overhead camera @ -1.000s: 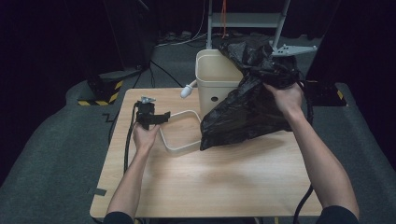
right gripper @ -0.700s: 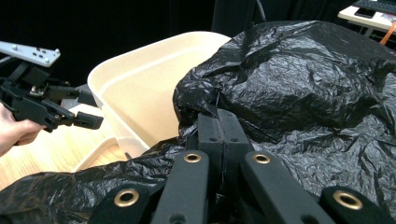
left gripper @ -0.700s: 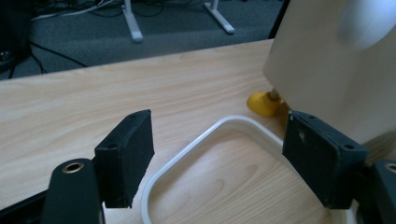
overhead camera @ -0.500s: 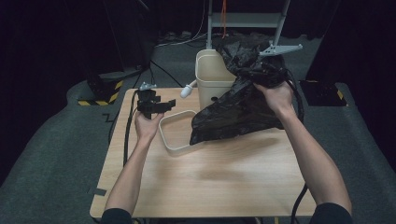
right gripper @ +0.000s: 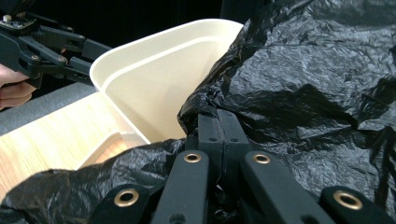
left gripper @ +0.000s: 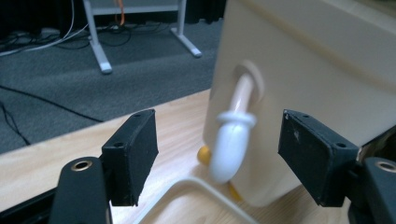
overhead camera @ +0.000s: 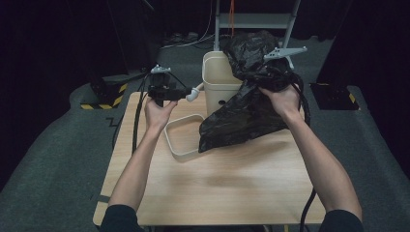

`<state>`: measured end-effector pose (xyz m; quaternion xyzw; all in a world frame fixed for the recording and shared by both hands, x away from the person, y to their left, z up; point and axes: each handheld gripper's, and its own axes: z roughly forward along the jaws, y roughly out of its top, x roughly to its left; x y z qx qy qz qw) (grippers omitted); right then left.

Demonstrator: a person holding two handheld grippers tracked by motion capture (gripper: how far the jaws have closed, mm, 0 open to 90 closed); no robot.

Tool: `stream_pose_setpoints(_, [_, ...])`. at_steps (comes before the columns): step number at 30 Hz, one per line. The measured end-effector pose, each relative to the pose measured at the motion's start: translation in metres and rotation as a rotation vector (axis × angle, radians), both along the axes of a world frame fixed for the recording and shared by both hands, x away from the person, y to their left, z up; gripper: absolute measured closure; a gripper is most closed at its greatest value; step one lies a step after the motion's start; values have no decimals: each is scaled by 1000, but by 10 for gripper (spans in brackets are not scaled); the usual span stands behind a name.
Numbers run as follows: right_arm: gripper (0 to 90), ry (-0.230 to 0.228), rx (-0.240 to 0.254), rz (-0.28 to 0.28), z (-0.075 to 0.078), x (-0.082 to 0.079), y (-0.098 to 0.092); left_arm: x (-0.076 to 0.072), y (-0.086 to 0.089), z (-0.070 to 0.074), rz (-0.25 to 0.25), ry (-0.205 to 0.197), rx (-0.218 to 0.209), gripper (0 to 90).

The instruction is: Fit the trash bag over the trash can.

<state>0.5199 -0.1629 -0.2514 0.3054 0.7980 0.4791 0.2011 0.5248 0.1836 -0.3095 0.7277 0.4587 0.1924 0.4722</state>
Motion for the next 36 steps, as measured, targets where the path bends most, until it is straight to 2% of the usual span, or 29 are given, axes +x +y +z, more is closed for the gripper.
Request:
stream_pose_setpoints(3, [900, 4, -2, 1, 0, 1, 2, 2, -7, 10, -15, -9, 3, 285])
stream_pose_setpoints(10, [900, 32, -23, 27, -5, 4, 10, 8, -15, 24, -29, -25, -18, 287])
stream_pose_setpoints(13, [900, 40, -26, 35, -6, 5, 12, 9, -20, 31, -39, -37, -6, 289])
stream_pose_setpoints(19, [900, 22, -11, 46, 0, 5, 15, 12, -28, 44, -43, -51, 1, 295])
stream_pose_setpoints(25, [900, 33, -31, 77, -2, 5, 26, 12, -29, 53, -41, -69, -11, 288])
stream_pose_setpoints(28, [900, 50, -30, 86, -5, 8, 29, 14, -34, 55, -54, -58, 18, 282])
stream_pose_setpoints(32, [900, 63, -25, 94, -7, 9, 31, 16, -44, 60, -85, -64, 8, 268])
stream_pose_setpoints(36, [900, 74, -27, 107, -6, 9, 32, 21, -62, 63, -123, -43, 32, 237])
